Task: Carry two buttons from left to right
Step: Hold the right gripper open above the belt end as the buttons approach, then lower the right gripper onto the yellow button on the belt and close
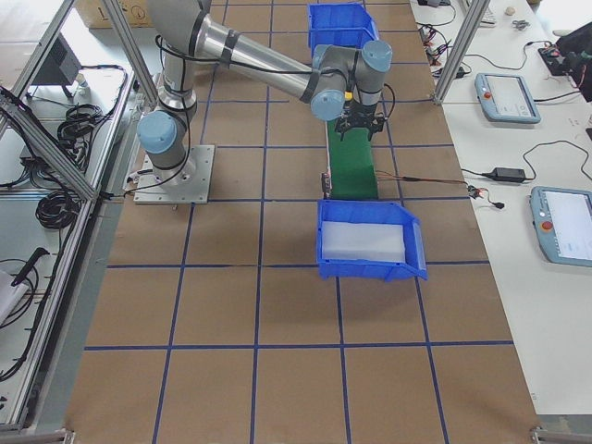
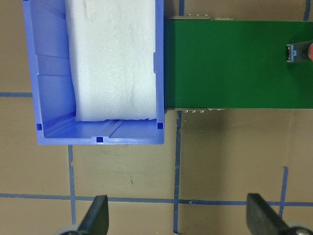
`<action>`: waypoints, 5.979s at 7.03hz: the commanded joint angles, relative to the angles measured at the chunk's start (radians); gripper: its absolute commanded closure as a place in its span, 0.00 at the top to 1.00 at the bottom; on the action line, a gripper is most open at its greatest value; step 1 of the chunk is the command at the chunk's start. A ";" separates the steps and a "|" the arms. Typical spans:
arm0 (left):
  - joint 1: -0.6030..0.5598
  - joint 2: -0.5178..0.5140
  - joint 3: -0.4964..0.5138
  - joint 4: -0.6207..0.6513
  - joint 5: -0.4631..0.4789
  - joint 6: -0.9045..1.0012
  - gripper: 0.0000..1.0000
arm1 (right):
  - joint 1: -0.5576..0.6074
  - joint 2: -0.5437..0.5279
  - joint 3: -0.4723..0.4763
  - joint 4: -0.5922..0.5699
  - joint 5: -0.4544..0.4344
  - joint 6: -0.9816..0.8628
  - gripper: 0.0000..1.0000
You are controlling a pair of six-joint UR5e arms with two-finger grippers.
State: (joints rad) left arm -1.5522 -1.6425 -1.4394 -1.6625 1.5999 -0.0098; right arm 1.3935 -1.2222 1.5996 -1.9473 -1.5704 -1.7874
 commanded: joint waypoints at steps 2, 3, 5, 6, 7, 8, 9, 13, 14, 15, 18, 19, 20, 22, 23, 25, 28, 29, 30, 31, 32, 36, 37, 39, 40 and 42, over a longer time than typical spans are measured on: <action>0.000 0.000 0.004 0.003 0.003 -0.001 1.00 | 0.004 -0.025 0.054 -0.048 0.003 -0.029 1.00; 0.000 -0.003 0.004 0.004 0.003 -0.001 1.00 | 0.007 -0.025 0.059 -0.050 0.015 -0.026 1.00; 0.001 -0.004 0.004 0.004 0.005 0.001 1.00 | 0.013 -0.025 0.057 -0.050 0.013 -0.021 1.00; 0.001 0.000 0.004 0.004 0.005 0.001 1.00 | 0.015 -0.025 0.059 -0.050 0.013 -0.021 1.00; 0.003 0.001 0.004 0.004 0.006 0.001 1.00 | 0.015 -0.025 0.057 -0.064 0.013 -0.021 1.00; 0.001 0.001 -0.004 0.004 0.008 0.001 1.00 | 0.015 -0.025 0.057 -0.067 0.015 -0.018 1.00; 0.001 0.000 -0.003 0.004 0.006 0.001 1.00 | 0.015 -0.025 0.057 -0.067 0.015 0.003 1.00; 0.001 0.000 0.005 0.004 0.008 -0.001 1.00 | 0.015 -0.025 0.057 -0.067 0.027 0.034 1.00; 0.001 -0.003 0.005 0.004 0.008 -0.001 1.00 | 0.015 -0.025 0.059 -0.067 0.029 0.034 1.00; 0.001 -0.004 0.005 0.004 0.008 -0.001 1.00 | 0.015 -0.025 0.059 -0.067 0.029 0.043 1.00; 0.001 -0.011 0.004 0.004 0.006 -0.002 1.00 | 0.015 -0.025 0.060 -0.067 0.029 0.058 1.00; 0.001 -0.011 0.004 0.004 0.006 -0.003 1.00 | 0.015 -0.025 0.060 -0.067 0.030 0.060 1.00; 0.001 -0.011 0.004 0.004 0.005 -0.003 1.00 | 0.015 -0.023 0.063 -0.067 0.042 0.060 1.00; 0.001 -0.010 0.004 0.004 0.005 -0.003 1.00 | 0.009 -0.022 0.083 -0.067 0.090 0.075 1.00; 0.001 -0.008 0.005 0.004 0.006 -0.003 1.00 | 0.009 -0.017 0.085 -0.065 0.127 0.077 1.00; 0.003 -0.007 0.005 0.004 0.006 -0.003 1.00 | 0.002 -0.023 0.123 -0.067 0.130 0.121 1.00; 0.003 -0.005 0.004 0.004 0.014 0.001 1.00 | 0.007 -0.025 0.134 -0.067 0.132 0.131 1.00; 0.001 -0.011 0.004 0.004 0.017 -0.001 1.00 | 0.009 -0.025 0.132 -0.067 0.130 0.129 1.00; 0.003 -0.007 0.005 0.006 0.020 0.001 1.00 | 0.012 -0.026 0.131 -0.068 0.130 0.131 1.00; 0.001 -0.004 0.004 0.004 0.028 0.001 1.00 | 0.013 -0.026 0.131 -0.068 0.125 0.128 1.00; 0.003 -0.010 0.005 0.006 0.028 0.001 1.00 | 0.015 -0.026 0.131 -0.096 0.121 0.131 1.00; 0.003 -0.003 0.005 0.004 0.028 -0.001 1.00 | 0.047 -0.028 0.128 -0.104 0.116 0.134 1.00; 0.003 -0.004 0.005 0.006 0.026 -0.001 1.00 | 0.048 -0.026 0.125 -0.104 0.116 0.134 1.00; 0.001 -0.004 0.005 0.006 0.026 -0.001 1.00 | 0.052 -0.023 0.125 -0.104 0.116 0.135 1.00; 0.001 0.000 0.004 0.004 0.026 -0.001 1.00 | 0.052 -0.023 0.125 -0.104 0.116 0.135 1.00; 0.001 0.000 0.004 0.004 0.026 -0.001 1.00 | 0.052 -0.023 0.123 -0.102 0.115 0.137 1.00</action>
State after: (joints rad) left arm -1.5508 -1.6434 -1.4356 -1.6581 1.6261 -0.0107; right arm 1.4449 -1.2445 1.7237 -2.0507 -1.4540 -1.6511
